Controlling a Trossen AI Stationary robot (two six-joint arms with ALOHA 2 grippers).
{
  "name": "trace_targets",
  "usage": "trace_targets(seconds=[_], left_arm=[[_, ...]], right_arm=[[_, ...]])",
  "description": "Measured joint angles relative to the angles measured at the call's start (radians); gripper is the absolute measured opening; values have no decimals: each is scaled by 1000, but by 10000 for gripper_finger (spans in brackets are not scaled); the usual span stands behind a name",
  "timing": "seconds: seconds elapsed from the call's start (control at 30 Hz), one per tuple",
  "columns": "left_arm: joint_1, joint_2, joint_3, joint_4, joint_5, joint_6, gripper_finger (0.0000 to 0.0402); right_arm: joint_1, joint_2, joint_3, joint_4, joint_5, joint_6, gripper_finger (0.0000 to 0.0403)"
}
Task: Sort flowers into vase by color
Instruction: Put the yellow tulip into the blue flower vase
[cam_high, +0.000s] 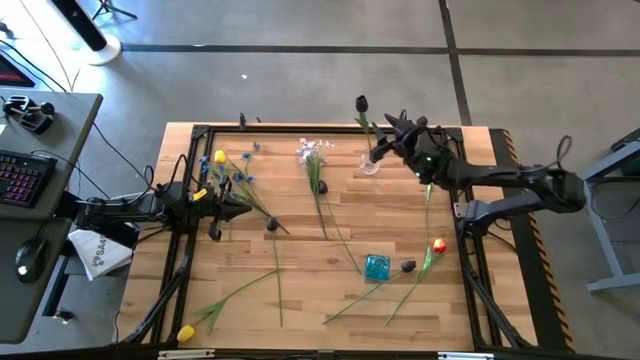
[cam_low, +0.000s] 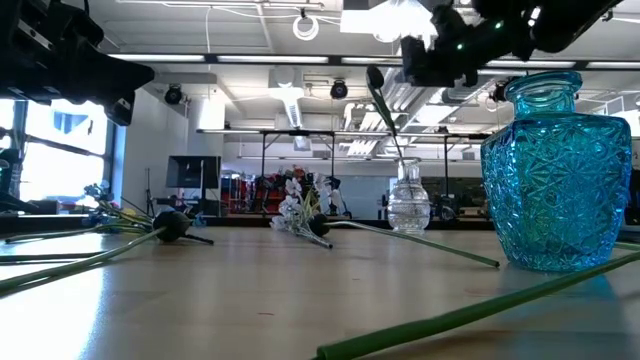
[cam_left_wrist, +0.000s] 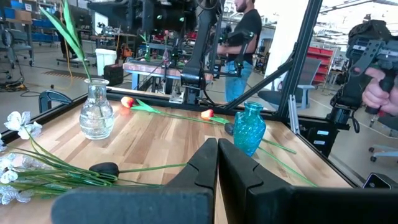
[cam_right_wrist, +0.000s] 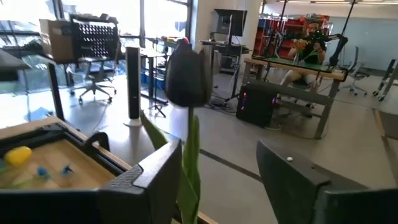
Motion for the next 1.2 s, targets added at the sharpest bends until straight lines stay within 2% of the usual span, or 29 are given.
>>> trace_targets(seconds=[0.27, 0.43, 0.53, 0.67, 0.9, 1.03, 1.2], left_arm=[[0, 0, 0, 0, 0, 0, 0], [0, 0, 0, 0, 0, 0, 0], [0, 0, 0, 0, 0, 0, 0], [0, 0, 0, 0, 0, 0, 0], [0, 0, 0, 0, 0, 0, 0], [0, 0, 0, 1, 0, 0, 0], [0, 0, 0, 8, 0, -45, 0]], right_arm=[[88, -226, 0, -222, 28, 71, 208], [251, -320, 0, -361, 126, 112, 208], [367, -333, 0, -422, 145, 168, 208], [518, -298, 0, -478, 165, 254, 208], [737, -160, 0, -490, 177, 372, 208], [827, -75, 0, -485, 178, 421, 208], [887, 16, 0, -444, 177, 423, 208]])
